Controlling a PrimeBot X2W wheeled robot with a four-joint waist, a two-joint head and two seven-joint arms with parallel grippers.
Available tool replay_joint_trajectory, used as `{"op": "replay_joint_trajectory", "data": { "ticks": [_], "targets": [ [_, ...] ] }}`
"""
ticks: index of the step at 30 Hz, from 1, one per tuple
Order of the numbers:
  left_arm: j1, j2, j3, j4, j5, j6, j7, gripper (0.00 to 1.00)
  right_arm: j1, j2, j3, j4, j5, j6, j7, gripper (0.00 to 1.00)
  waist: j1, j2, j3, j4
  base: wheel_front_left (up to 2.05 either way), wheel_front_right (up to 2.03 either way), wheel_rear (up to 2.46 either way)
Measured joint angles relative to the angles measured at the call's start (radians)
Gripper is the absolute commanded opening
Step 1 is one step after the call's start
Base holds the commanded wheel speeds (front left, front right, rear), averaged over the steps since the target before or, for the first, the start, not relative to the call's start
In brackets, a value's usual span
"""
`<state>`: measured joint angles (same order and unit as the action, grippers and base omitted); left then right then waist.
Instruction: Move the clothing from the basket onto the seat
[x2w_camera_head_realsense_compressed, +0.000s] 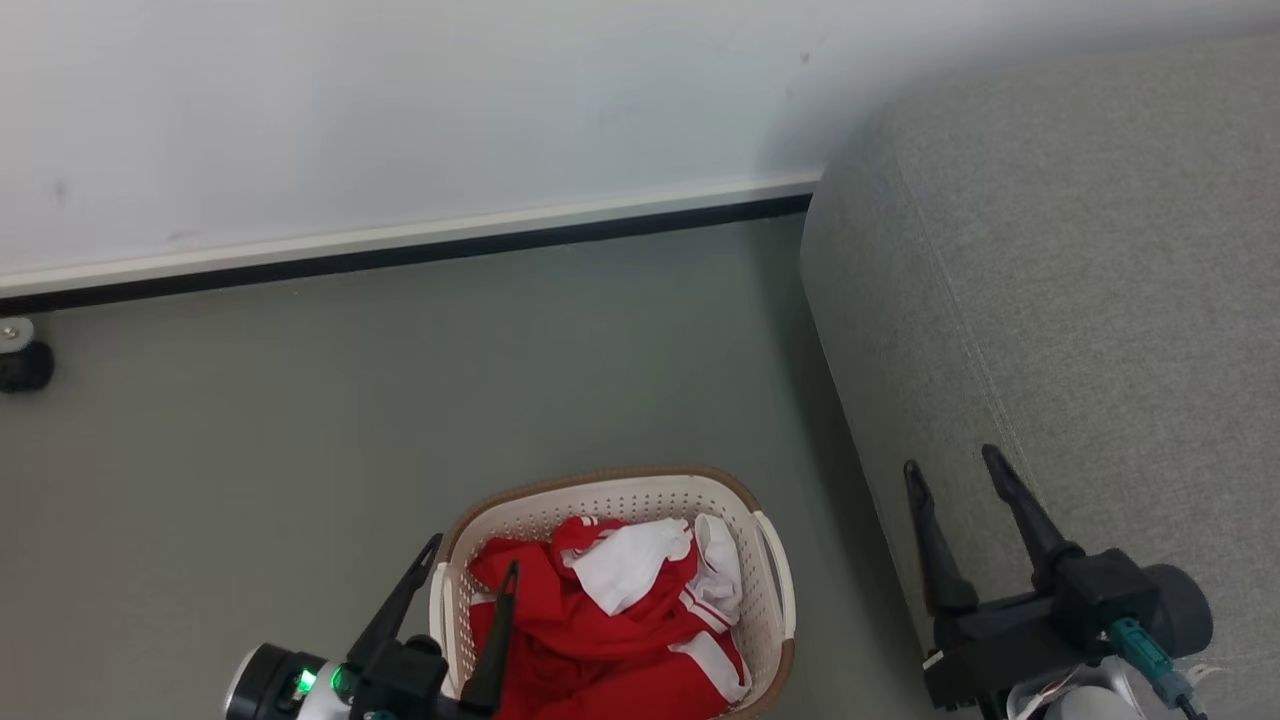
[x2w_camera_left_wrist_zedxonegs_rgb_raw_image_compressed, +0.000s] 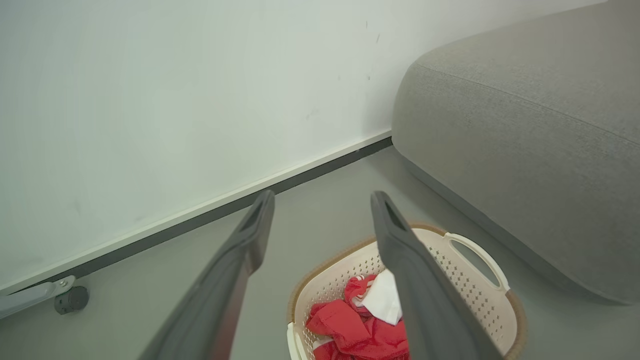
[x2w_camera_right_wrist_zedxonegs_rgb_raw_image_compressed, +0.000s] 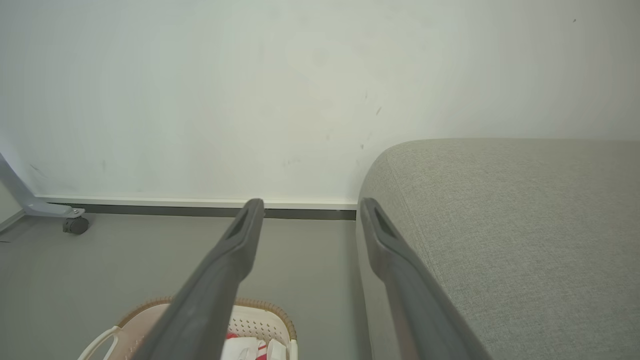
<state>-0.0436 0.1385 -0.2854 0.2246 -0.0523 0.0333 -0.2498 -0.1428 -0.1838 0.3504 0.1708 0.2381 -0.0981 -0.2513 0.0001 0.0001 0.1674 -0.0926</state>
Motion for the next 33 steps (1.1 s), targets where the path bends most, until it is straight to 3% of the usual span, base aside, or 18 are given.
{"op": "replay_joint_trajectory", "data": {
  "ticks": [12, 33],
  "targets": [
    [-0.188, -0.03, -0.129, 0.194, 0.083, -0.078, 0.05, 1.0, -0.054, -0.006, -0.039, -0.149, -0.048, -0.009, -0.005, 1.0, 0.0001, 0.0, 0.161, -0.072, 0.0, 0.0, 0.0],
    [-0.474, -0.054, -0.206, 0.429, 0.151, -0.122, 0.127, 1.0, -0.115, 0.024, -0.084, -0.38, -0.099, -0.018, -0.006, 1.0, 0.0, 0.0001, 0.44, -0.177, 0.0, 0.0, 0.0]
  ]
}}
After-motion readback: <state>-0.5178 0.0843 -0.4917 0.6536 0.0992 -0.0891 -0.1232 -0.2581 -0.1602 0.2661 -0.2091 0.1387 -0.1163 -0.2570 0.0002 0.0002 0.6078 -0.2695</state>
